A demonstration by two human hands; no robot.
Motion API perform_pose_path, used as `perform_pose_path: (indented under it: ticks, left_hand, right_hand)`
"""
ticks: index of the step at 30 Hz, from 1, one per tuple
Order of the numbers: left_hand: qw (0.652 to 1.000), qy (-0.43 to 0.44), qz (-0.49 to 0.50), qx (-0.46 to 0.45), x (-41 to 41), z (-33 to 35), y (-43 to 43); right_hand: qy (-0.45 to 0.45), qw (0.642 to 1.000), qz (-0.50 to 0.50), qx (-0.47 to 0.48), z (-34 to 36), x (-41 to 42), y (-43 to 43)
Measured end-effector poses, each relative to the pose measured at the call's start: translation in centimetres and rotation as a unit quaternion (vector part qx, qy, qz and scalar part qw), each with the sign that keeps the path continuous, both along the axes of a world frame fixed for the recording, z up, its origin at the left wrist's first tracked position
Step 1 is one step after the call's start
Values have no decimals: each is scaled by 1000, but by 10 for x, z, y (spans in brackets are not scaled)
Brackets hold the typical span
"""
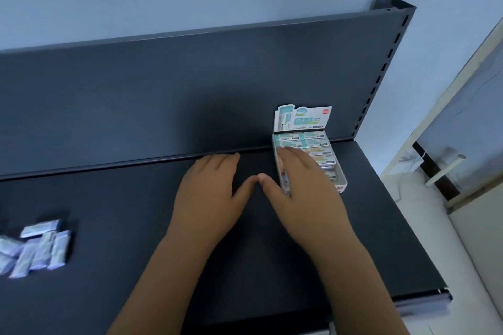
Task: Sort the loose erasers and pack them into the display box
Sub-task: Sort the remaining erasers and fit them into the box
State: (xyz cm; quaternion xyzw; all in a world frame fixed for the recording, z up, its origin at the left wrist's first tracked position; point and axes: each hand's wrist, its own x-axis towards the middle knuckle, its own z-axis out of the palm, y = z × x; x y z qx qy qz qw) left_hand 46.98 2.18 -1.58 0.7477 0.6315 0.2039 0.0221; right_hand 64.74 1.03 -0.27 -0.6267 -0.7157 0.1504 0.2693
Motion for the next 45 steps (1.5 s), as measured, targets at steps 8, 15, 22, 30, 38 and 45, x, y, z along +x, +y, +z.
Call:
perform_pose_path:
  ticks: [8,15,22,30,38,45]
  left_hand:
    - [993,98,52,-37,-105,2,-20]
    - [996,73,50,-32,-259,9,-36]
    - [997,5,61,-41,-393,-1,-62]
    - [995,-33,77,-53,-458,-15,-87]
    - [999,-25,7,-42,-481,-28,-81]
    - [998,-1,52,-30,-489,-28,-77]
  right_hand:
    - [-12,999,30,21,-5,-104,-8]
    - [9,999,37,12,-6,-256,-25]
    - [24,998,50,-34,-14,-371,-45]
    - [-23,990,135,-23,-26,-454,-65]
    - [-60,989,133,29,-38,-476,-67]
    - [-138,984,88,76,-50,-483,-65]
